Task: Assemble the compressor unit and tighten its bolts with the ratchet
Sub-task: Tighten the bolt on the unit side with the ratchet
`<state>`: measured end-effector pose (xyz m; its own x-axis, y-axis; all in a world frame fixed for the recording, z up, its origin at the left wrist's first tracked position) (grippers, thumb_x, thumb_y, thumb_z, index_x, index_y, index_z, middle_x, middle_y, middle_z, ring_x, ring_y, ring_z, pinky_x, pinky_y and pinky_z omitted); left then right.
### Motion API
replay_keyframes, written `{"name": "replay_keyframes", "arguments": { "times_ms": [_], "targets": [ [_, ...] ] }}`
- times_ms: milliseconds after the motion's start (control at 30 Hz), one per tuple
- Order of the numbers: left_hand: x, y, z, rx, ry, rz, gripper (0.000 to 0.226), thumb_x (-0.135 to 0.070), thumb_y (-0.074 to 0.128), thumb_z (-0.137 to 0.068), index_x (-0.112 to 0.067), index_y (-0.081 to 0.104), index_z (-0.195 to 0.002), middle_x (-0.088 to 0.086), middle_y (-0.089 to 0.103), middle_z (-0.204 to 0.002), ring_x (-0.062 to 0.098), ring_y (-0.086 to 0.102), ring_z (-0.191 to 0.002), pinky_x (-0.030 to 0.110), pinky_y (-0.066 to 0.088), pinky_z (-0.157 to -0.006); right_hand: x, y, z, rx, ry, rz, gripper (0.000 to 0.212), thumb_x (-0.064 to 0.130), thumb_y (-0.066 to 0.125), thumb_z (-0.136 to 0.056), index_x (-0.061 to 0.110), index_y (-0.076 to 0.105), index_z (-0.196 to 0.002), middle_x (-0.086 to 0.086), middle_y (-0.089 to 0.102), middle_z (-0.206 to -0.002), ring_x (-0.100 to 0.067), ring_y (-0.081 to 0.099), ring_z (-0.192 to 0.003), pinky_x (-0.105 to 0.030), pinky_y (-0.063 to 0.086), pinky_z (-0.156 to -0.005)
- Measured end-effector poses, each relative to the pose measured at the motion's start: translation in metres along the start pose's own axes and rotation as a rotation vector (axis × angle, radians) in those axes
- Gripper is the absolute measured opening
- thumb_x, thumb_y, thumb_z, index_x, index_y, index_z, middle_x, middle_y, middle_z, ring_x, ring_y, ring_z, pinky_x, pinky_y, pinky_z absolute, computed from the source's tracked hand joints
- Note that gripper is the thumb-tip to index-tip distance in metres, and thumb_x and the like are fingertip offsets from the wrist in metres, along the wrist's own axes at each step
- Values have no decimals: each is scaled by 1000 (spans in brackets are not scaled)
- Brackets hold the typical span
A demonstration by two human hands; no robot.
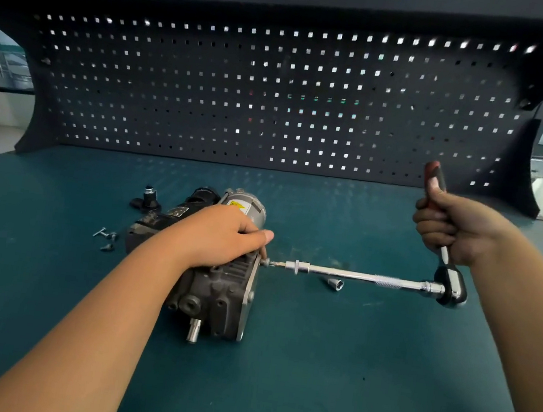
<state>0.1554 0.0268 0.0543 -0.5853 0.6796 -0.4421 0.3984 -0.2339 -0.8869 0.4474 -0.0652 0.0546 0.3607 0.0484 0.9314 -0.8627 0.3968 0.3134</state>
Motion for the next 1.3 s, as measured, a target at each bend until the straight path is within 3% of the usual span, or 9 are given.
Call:
{"name": "replay_keyframes", "arguments": {
  "times_ms": [100, 233, 700, 767, 867, 933, 1100, 1167, 1300],
  "targets": [
    [-15, 2, -3, 47, 48, 7, 33, -57, 48, -87, -38, 72, -73, -1, 62, -67, 13, 57, -64, 25, 45, -63, -10, -5, -7, -3, 55, -61, 39, 46, 43, -94, 20, 33, -68, 7, 25, -39, -1, 23, -24, -12, 14, -24],
    [-37, 16, -15, 197, 174, -106, 19, -52, 69, -75, -34, 69, -82, -23, 64, -67, -10, 56, -65, 6, 38, -54, -18, -5, -14, 13, 109, -130, 40, 47, 44, -93, 19, 31, -67, 6, 26, -39, -2, 23, -24, -12, 15, -22],
    [-31, 22, -31, 535, 127, 125, 16, -33, 65, -86, -21, 70, -78, -7, 70, -63, 5, 62, -59, 10, 43, -61, -45, -12, -31, -13, 247, -455, 26, 18, 33, -101, 7, 54, -90, -7, 40, -48, -7, 35, -31, -13, 25, -26],
    [-36, 19, -30, 558, 116, 79, 16, -33, 64, -87, -22, 70, -79, -10, 70, -64, 2, 60, -60, 10, 43, -61, -48, -12, -32, -12, 258, -441, 27, 15, 32, -100, 8, 56, -92, -9, 44, -53, -6, 37, -39, -13, 30, -29],
    [-49, 15, -27, 597, 117, -33, 15, -33, 61, -89, -20, 69, -88, -11, 72, -79, 4, 63, -70, 13, 46, -71, -49, -12, -31, -20, 268, -418, 28, 17, 31, -101, 8, 56, -91, -9, 44, -49, -9, 35, -29, -12, 27, -26],
    [-66, 19, -22, 514, 145, -150, 18, -35, 57, -89, -23, 66, -99, -9, 72, -93, 9, 66, -82, 22, 49, -78, -46, -11, -30, -36, 263, -405, 28, 19, 31, -102, 6, 55, -91, -7, 41, -46, -9, 32, -25, -12, 23, -24],
    [-142, 81, -2, -37, 221, -350, 23, -26, 56, -86, -16, 48, -105, 11, 59, -110, 33, 56, -102, 36, 39, -71, -35, -5, -24, -46, 207, -341, 37, 29, 35, -101, -1, 47, -83, 0, 34, -40, -5, 29, -22, -12, 19, -23],
    [-157, 104, -8, -120, 192, -326, 27, -17, 56, -88, -9, 49, -113, 15, 58, -114, 35, 54, -106, 37, 39, -76, -28, -2, -18, -56, 155, -299, 38, 34, 38, -100, 3, 45, -79, 2, 34, -40, -3, 28, -23, -11, 17, -24],
    [-150, 116, -22, -109, 191, -414, 17, -10, 49, -93, -8, 64, -100, 13, 66, -102, 35, 62, -94, 24, 20, -48, -22, 4, 4, -120, -31, -152, 35, 41, 53, -92, 15, 41, -72, 7, 29, -42, -2, 22, -28, -12, 16, -25]
  ]
}}
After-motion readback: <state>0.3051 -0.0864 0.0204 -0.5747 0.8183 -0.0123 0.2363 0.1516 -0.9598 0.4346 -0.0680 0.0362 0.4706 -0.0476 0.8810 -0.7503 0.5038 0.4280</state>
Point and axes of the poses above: each hand's wrist, its own z-axis away from the middle knuckle, its own y-axis out of the palm, x = y × z, the point moved 4 cm from there along -z, towards the middle knuckle
